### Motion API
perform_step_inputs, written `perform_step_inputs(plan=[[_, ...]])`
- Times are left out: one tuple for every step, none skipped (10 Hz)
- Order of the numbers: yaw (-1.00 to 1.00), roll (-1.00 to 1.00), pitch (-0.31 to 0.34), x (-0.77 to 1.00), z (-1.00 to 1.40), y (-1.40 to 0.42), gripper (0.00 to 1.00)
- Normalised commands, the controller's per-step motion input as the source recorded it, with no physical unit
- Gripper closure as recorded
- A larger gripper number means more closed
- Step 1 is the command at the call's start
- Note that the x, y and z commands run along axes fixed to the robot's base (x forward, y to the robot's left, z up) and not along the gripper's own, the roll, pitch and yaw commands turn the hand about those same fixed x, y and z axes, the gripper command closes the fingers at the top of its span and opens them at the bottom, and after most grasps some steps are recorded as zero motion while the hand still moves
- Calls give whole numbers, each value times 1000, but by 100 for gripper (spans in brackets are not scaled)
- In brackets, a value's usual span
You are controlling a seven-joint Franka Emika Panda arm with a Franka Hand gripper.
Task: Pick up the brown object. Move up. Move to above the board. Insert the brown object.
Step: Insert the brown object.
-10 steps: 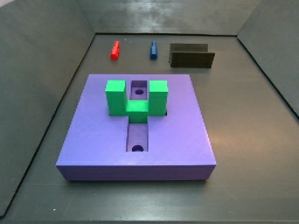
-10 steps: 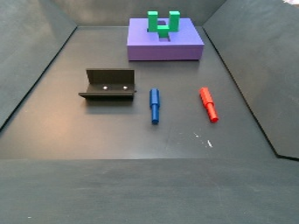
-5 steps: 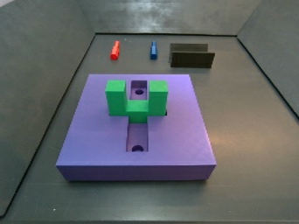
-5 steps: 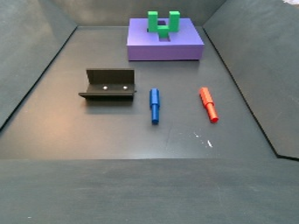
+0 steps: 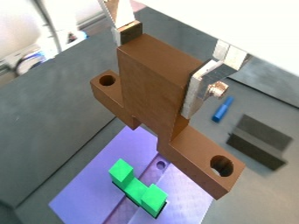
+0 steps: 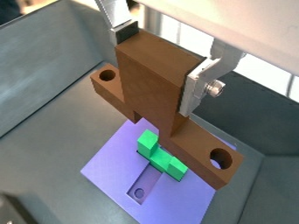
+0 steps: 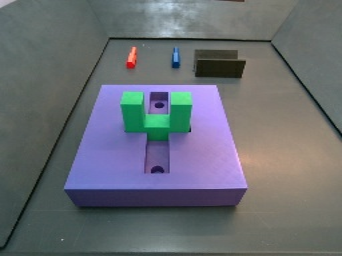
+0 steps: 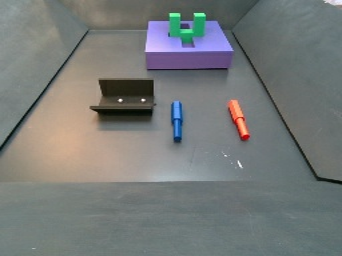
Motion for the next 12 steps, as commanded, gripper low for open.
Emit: perform_step_inputs(plan=[[-766,-21,0,140,0,-6,100],[-766,-24,-10,146,-51,-40,100],[-803,0,-23,169,-266,-140,100],[-760,0,-21,229,-297,-120,100],[-811,0,-11,134,-246,-134,100],[-797,0,0,34,-169,-120,100],[-851,0,0,63,-83,-106,100],[-894,0,0,37,-49,-71,100],[-886,0,0,80,-106,-114,100],[-900,0,0,89,-174,-117,100],[-894,0,0,66,-177,-106,100],[-877,13,0,0,-160,-91,100]])
